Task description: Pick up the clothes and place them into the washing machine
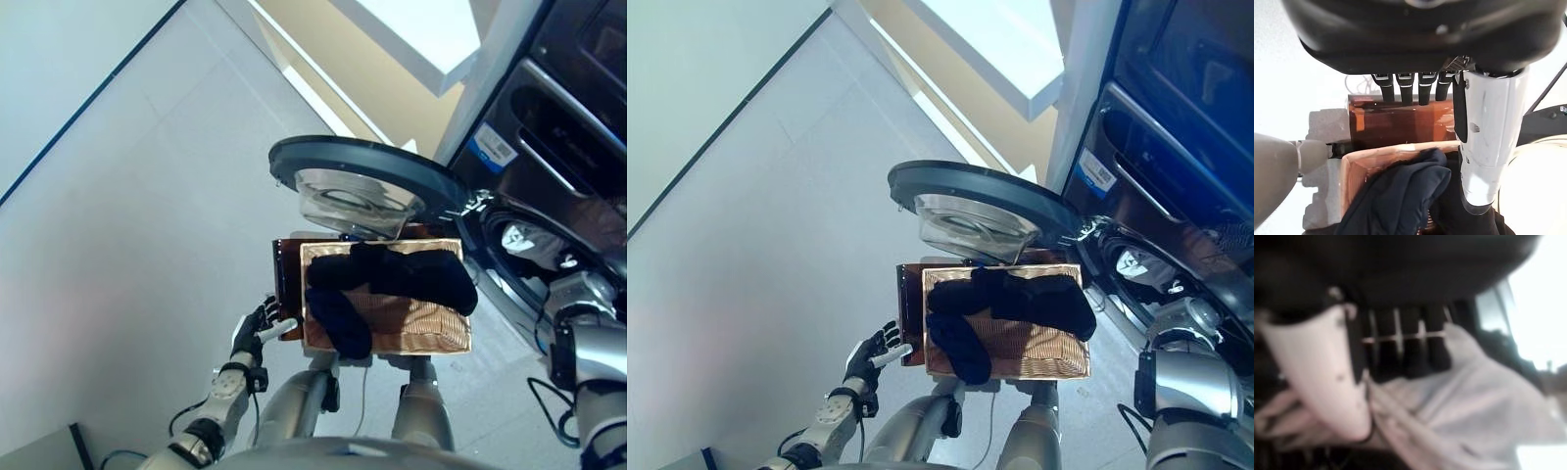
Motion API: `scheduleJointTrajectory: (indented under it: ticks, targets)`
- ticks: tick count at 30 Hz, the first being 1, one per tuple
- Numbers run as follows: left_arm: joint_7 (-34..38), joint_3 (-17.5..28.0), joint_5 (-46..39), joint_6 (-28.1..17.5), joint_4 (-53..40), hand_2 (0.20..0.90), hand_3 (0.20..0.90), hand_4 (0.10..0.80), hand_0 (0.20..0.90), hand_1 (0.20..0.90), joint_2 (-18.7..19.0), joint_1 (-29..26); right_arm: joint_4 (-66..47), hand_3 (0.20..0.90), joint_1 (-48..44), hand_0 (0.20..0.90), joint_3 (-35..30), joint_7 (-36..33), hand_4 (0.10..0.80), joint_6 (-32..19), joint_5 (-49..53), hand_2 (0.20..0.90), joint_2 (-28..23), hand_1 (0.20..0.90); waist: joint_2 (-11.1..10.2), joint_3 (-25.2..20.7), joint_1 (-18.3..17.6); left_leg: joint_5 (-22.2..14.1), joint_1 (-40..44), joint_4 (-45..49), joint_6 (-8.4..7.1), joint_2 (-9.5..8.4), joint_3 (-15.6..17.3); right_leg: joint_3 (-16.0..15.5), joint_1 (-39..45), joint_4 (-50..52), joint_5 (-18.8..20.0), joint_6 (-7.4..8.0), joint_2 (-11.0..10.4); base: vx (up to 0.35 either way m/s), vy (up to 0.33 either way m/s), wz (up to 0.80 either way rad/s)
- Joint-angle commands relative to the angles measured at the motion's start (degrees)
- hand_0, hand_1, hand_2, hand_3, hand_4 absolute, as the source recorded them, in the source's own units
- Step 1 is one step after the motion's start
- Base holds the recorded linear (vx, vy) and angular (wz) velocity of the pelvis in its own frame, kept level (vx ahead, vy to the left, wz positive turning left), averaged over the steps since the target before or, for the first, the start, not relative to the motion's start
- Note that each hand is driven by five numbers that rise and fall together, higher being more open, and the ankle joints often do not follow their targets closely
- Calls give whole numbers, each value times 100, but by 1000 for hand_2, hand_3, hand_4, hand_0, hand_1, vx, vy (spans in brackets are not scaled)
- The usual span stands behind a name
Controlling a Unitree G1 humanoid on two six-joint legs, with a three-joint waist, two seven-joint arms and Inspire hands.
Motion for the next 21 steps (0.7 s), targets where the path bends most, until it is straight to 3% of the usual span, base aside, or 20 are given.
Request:
scheduleJointTrajectory:
  ticks: [1, 9, 14, 15, 16, 17, 21]
  targets:
    - [218, -43, 8, -365, -96, 900, 900, 800, 900, 900, 223, -240, -166, 200, -819, 200, 81, -394, 300, -757, 518, 200, -743, 200, -86, -334, 185, -279, -188, -52, -203, -402, 67, -163, -616, 620, 36, -250, 14, 12, 27, 9]
    - [390, -248, -77, -393, -257, 900, 900, 800, 900, 900, 216, -280, -317, 200, -1162, 200, -438, -907, 300, -1304, 1414, 200, -784, 200, -4, -475, 207, -265, -514, -52, -277, -493, 23, -153, -858, 478, 139, -198, -47, 9, 33, 4]
    - [416, -276, -96, -390, -243, 900, 900, 800, 900, 900, 185, -287, -329, 200, -1178, 200, -441, -918, 300, -1277, 1449, 200, -735, 200, 8, -599, 237, -216, -660, -52, -288, -502, 21, -134, -965, 369, 266, -173, -55, 14, 36, -5]
    - [409, -270, -109, -408, -256, 900, 900, 800, 900, 900, 185, -290, -325, 450, -1146, 450, -396, -831, 478, -1226, 1460, 450, -716, 450, -5, -631, 234, -208, -678, -52, -293, -509, 13, -136, -976, 354, 287, -166, -60, 0, 0, 0]
    - [402, -263, -113, -411, -252, 900, 900, 800, 900, 900, 191, -280, -301, 450, -1139, 450, -383, -792, 478, -1200, 1477, 450, -721, 450, -14, -642, 228, -216, -677, -52, -296, -517, 16, -130, -976, 357, 278, -167, -62, 30, 26, -1]
    - [397, -240, -118, -409, -243, 900, 900, 800, 900, 900, 200, -277, -236, 900, -1134, 900, -352, -761, 800, -1155, 1458, 900, -756, 900, -37, -666, 232, -250, -662, -52, -301, -525, 20, -133, -961, 363, 243, -163, -79, 0, 0, 0]
    - [372, -178, -123, -401, -208, 900, 900, 800, 900, 900, 210, -229, -220, 900, -1092, 900, -292, -635, 800, -1087, 1437, 900, -730, 900, -48, -686, 220, -221, -691, -52, -302, -523, 33, -146, -985, 352, 297, -171, -74, 0, 9, -3]
